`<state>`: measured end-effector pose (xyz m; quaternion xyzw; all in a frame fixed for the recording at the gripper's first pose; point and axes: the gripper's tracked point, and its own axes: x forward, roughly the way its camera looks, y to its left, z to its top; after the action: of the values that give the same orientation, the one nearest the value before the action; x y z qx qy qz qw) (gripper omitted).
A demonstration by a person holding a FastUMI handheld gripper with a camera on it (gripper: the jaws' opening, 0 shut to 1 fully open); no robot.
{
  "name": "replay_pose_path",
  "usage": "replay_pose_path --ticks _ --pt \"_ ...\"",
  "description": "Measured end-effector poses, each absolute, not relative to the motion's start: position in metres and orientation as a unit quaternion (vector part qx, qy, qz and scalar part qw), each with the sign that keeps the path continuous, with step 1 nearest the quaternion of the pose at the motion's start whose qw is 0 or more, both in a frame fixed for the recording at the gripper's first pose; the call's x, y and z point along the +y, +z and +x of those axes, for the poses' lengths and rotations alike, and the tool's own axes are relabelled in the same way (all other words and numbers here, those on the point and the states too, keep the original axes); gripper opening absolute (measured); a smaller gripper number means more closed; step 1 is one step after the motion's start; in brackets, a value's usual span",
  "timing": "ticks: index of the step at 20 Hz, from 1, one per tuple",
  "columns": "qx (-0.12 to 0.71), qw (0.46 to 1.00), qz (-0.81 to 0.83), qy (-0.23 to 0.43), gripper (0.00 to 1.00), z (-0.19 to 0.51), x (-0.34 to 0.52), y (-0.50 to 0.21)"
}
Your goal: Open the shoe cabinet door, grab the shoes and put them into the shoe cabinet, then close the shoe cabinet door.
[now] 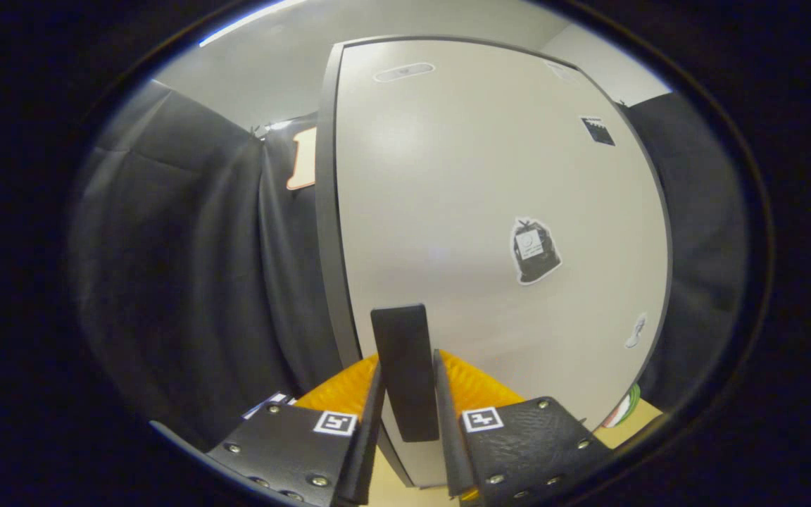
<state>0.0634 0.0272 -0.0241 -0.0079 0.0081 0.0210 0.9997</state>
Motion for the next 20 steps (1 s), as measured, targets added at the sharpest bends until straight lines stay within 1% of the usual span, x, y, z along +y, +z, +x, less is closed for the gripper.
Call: replay_pose_path --ticks 1,2,4,8,12,20 --pt "0.007 1.000 -0.010 0.019 0.40 0.063 0.026 -0.023" --pt "0.005 1.000 -0.014 0.016 0.34 0.066 0.026 -0.025" --pt "0.005 1.000 -0.016 0.015 0.34 0.063 0.026 -0.026" --pt "0.003 1.000 -0.015 0.009 0.27 0.057 0.023 -0.024" --pt "0.002 1.000 -0.010 0.004 0.27 0.040 0.020 -0.022" --pt "0.006 1.000 -0.007 0.016 0.27 0.002 0.007 -0.019"
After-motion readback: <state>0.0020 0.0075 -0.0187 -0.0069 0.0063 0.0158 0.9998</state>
